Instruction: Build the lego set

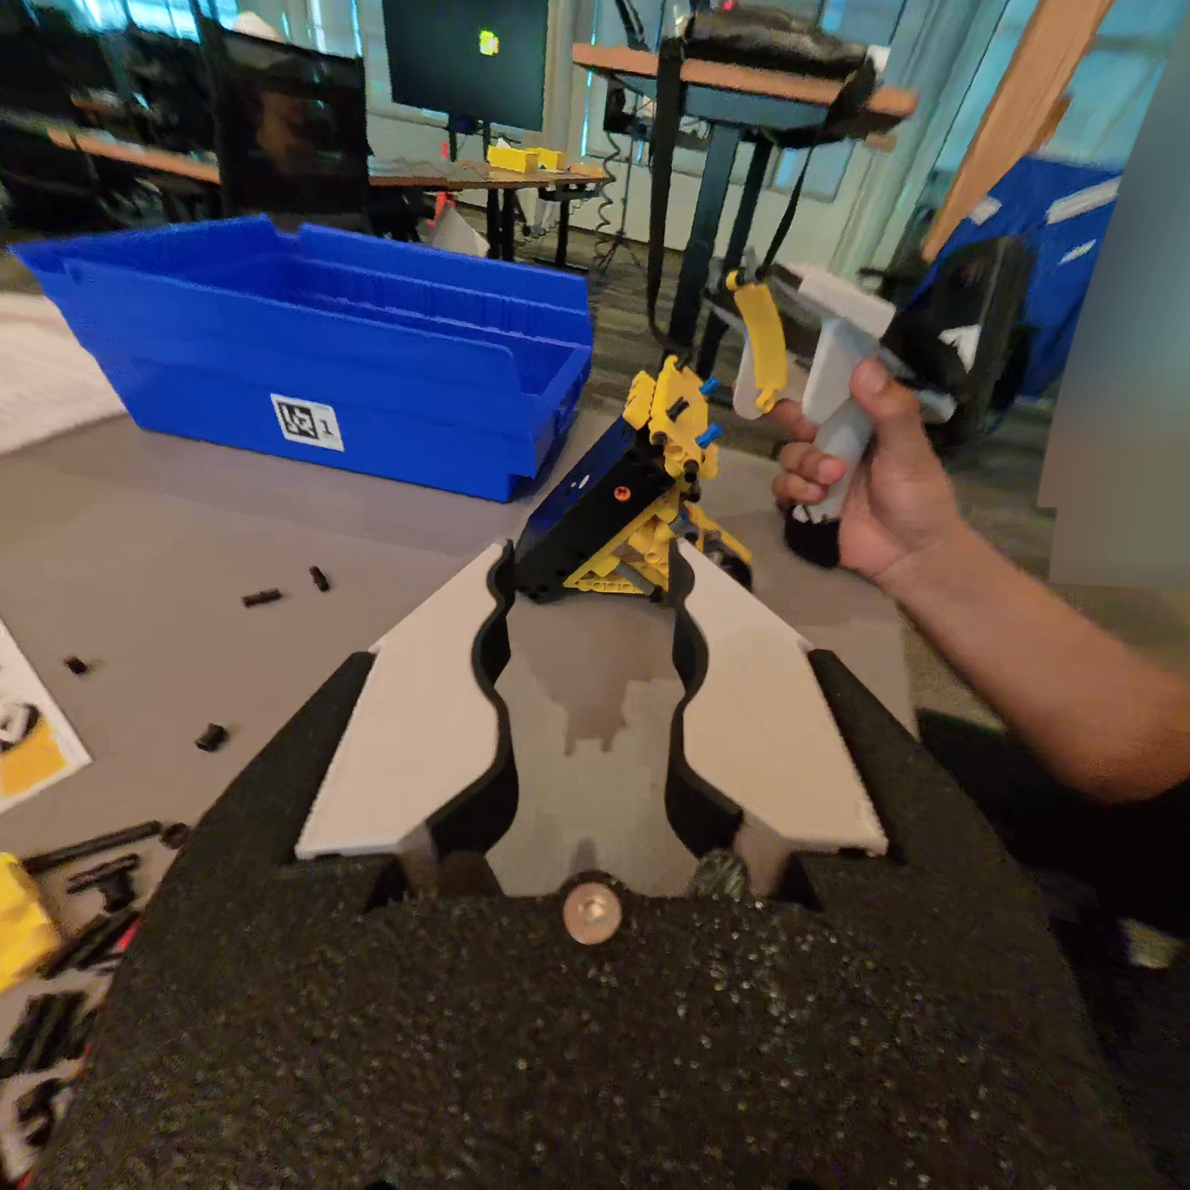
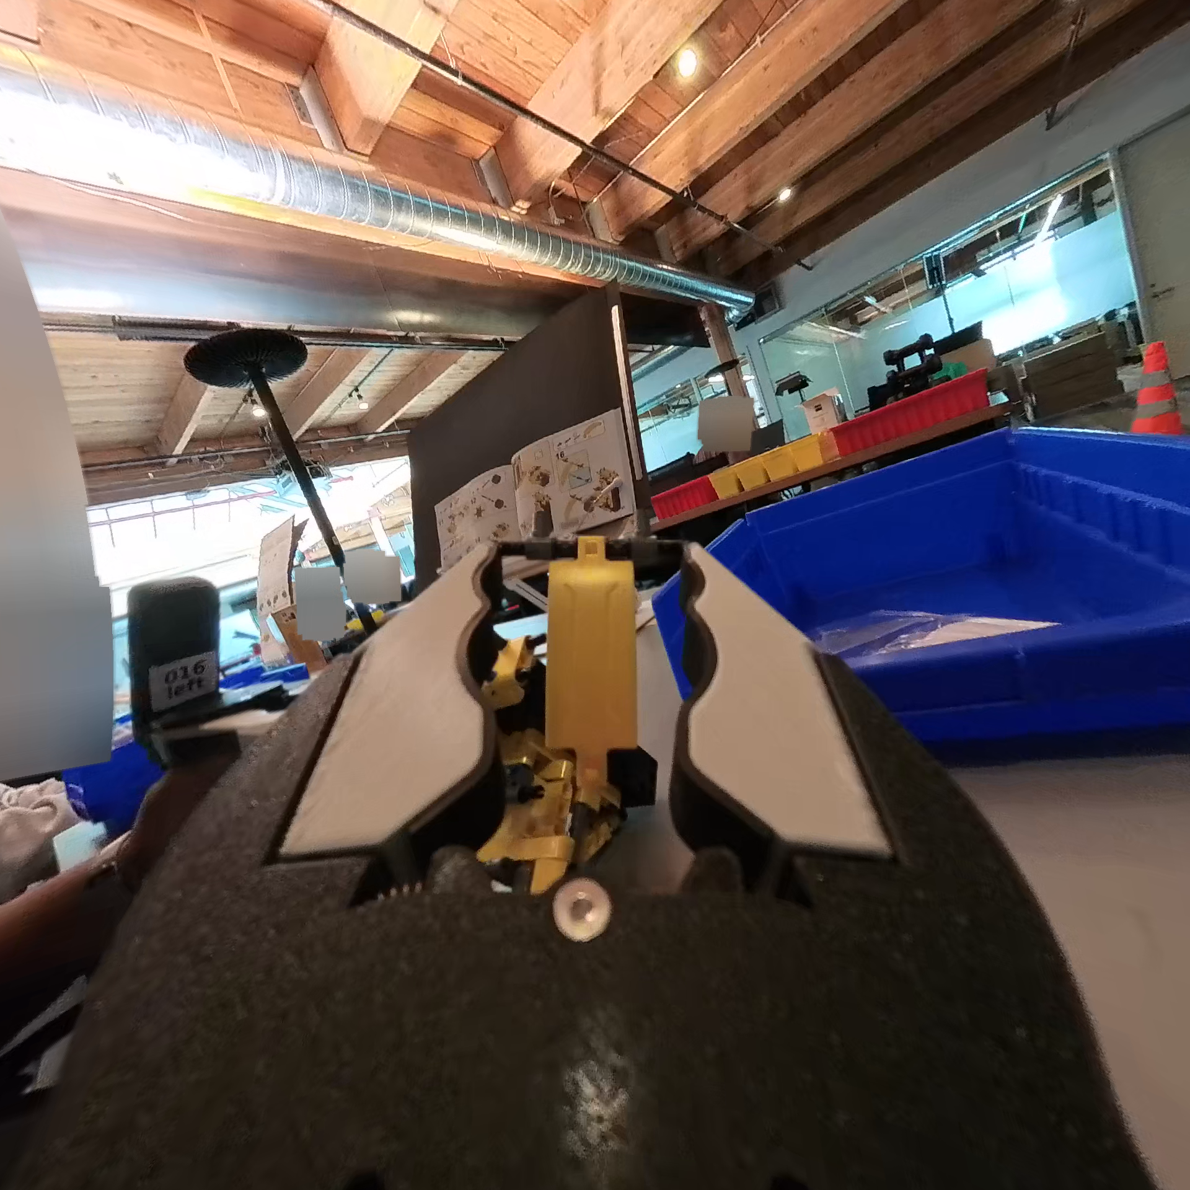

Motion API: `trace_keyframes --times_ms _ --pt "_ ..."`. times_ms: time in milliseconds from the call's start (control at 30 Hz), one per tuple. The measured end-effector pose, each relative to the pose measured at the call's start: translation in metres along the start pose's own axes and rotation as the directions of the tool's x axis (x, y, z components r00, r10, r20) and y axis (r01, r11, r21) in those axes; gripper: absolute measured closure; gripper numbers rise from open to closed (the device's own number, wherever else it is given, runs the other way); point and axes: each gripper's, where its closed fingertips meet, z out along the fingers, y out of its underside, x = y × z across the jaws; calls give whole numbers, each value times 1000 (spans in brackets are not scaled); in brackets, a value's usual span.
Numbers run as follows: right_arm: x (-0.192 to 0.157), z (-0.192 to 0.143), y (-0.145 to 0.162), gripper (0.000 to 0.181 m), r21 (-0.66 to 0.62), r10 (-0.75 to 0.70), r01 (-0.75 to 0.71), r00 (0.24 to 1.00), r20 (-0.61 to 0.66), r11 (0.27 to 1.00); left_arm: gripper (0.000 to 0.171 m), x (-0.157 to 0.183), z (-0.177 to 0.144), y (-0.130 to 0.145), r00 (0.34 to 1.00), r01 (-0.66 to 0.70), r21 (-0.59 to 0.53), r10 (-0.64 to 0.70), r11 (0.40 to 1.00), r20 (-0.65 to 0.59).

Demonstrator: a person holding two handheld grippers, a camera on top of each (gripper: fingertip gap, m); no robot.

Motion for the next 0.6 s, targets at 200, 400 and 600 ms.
trace_keyframes --times_ms 200,400,600 --pt "3 -8 -11 127 72 59 -60 998 17 996 124 17 14 8 992 -125 -43 125 991 3" --pt "1 -8 -10 127 67 41 -42 999 12 997 124 22 35 20 982 -188 -151 190 971 4" --pt "3 -9 -12 127 81 59 -59 998 13 995 124 -1 51 25 970 -234 -236 243 943 12"
